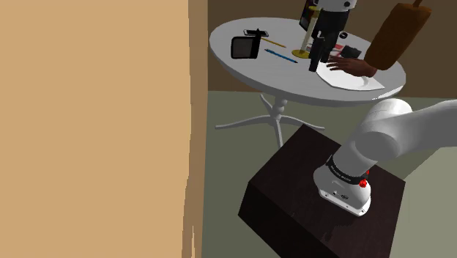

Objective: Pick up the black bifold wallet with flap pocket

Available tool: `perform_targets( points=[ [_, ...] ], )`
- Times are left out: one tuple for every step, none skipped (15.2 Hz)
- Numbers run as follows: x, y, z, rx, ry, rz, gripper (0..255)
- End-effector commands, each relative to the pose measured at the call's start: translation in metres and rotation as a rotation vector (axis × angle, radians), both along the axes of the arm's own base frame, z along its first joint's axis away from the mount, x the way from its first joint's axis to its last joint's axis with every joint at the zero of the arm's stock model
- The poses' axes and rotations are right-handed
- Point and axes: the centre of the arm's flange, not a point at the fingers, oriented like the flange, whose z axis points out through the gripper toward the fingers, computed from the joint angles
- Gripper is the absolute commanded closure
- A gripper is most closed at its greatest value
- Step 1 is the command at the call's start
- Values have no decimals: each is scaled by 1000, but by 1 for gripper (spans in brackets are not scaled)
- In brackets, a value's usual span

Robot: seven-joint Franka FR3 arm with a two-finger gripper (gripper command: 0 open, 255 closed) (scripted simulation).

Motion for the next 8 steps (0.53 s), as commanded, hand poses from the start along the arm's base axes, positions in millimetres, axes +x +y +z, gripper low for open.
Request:
perform_targets(
  points=[
    [0, 0, 0, 0, 0, 0, 0],
    [13, 1, -1, 0, -3, -36, 0],
    [25, 2, -1, -1, -7, -72, 0],
    [38, 3, -2, -1, -10, -108, 0],
    [50, 3, -2, -1, -13, -144, 0],
    [63, 2, -2, -2, -17, -180, 0],
    [76, 1, -3, -2, -20, -217, 0],
    [88, 0, -3, -2, -24, -253, 0]
  ],
)
